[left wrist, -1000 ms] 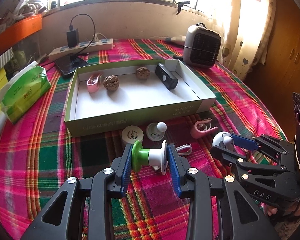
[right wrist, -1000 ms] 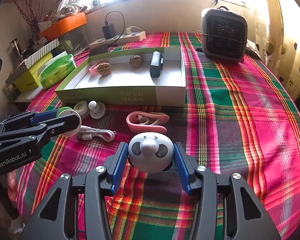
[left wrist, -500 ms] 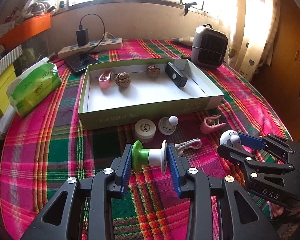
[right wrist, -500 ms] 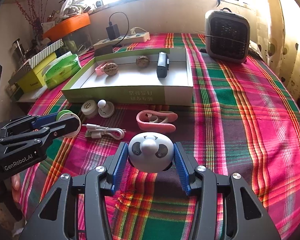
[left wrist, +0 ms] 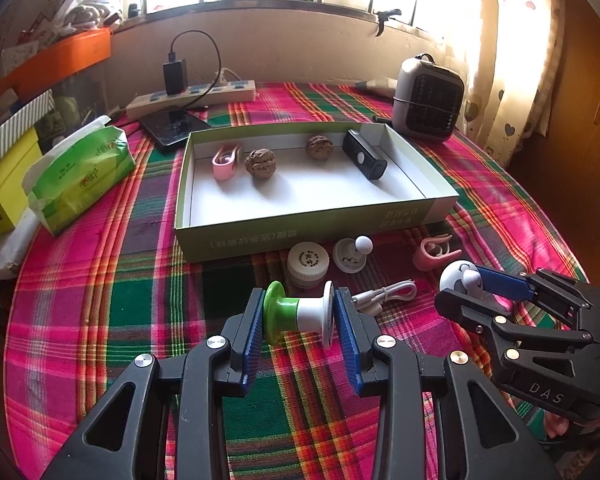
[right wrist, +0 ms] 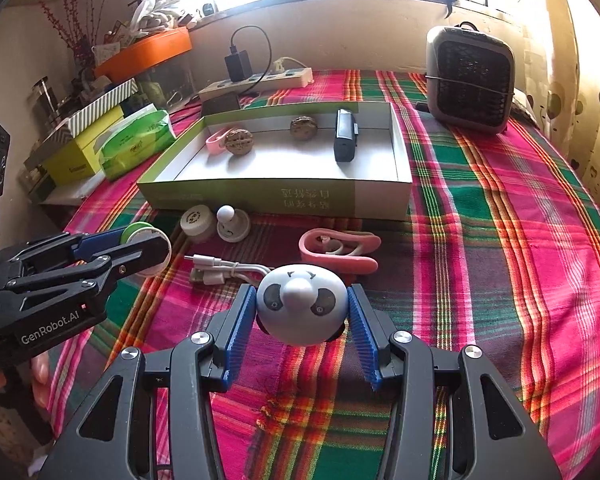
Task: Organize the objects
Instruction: 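Lift the spool and panda-face gadget and carry both over the white box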
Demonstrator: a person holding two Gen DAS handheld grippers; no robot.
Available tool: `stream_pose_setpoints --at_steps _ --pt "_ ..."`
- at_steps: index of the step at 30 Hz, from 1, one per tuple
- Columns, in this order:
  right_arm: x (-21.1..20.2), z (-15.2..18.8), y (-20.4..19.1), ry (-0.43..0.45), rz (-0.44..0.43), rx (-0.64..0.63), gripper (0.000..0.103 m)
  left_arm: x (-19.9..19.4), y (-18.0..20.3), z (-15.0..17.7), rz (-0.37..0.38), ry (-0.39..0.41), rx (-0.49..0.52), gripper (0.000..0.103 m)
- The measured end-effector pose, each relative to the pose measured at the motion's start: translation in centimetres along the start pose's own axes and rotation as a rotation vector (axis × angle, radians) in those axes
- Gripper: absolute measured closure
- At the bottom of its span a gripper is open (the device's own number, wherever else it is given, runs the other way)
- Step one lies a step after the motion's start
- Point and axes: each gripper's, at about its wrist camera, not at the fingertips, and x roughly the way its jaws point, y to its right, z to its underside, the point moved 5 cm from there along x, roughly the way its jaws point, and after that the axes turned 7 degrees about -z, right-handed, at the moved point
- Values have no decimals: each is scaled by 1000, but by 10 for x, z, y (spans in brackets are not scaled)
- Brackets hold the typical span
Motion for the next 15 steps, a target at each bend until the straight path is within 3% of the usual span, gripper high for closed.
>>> stream_pose_setpoints --at_steps 15 --pt "-3 -18 -10 33 -12 -28 55 -9 -6 -16 -4 38 -11 71"
